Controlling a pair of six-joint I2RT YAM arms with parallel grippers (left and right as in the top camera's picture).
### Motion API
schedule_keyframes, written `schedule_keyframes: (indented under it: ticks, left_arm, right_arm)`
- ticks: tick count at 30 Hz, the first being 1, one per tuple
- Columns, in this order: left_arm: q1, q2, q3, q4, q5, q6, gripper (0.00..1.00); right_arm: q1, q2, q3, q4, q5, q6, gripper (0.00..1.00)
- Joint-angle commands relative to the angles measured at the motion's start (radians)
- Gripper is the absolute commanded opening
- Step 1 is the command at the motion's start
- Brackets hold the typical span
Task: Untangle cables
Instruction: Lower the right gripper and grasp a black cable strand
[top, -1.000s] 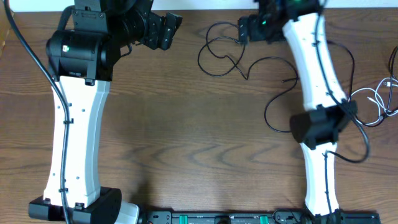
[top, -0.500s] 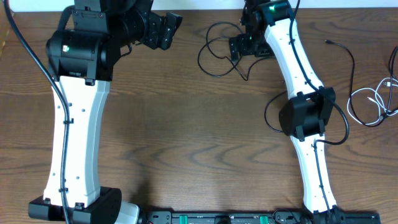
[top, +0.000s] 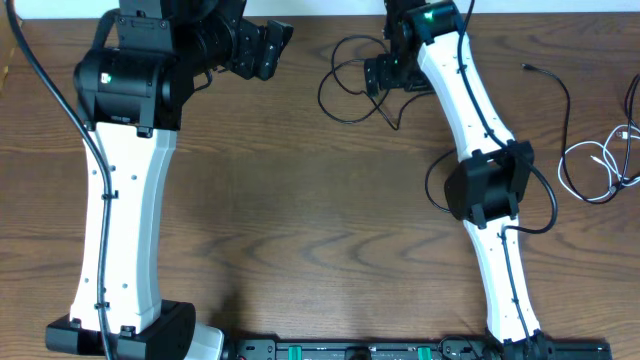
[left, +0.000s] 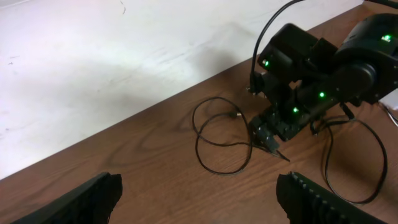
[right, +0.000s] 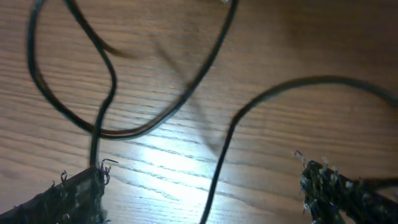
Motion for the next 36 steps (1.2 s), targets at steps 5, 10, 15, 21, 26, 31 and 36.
schedule_keyframes:
  ticks: [5,10,15,21,26,31,36]
  left_arm:
    - [-0.003,-0.009,-0.006,0.000,-0.008,0.009,0.84]
    - [-0.003,-0.009,-0.006,0.000,-0.008,0.009,0.84]
    - [-0.003,-0.009,-0.006,0.000,-0.008,0.009,0.84]
    - [-0.003,-0.009,-0.006,-0.001,0.010,0.009,0.84]
    - [-0.003,-0.009,-0.006,-0.002,0.016,0.009,0.84]
    - [-0.003,-0.009,-0.006,-0.004,0.022,0.010,0.84]
    - [-0.003,-0.009,-0.006,-0.004,0.022,0.010,0.84]
  right_arm:
    - [0.010,-0.003,-0.052,-0.002,0.092,0.132,0.97]
    - [0.009,-0.003,-0.114,0.017,0.102,0.153,0.95]
    - [0.014,-0.003,-0.177,0.053,0.138,0.215,0.95]
    - [0.022,-0.003,-0.239,0.103,0.130,0.261,0.94]
    - [0.023,-0.003,-0.256,0.151,0.108,0.285,0.94]
    - [0.035,-0.003,-0.256,0.218,0.050,0.318,0.95]
    - [0.041,-0.003,-0.266,0.234,0.043,0.345,0.95]
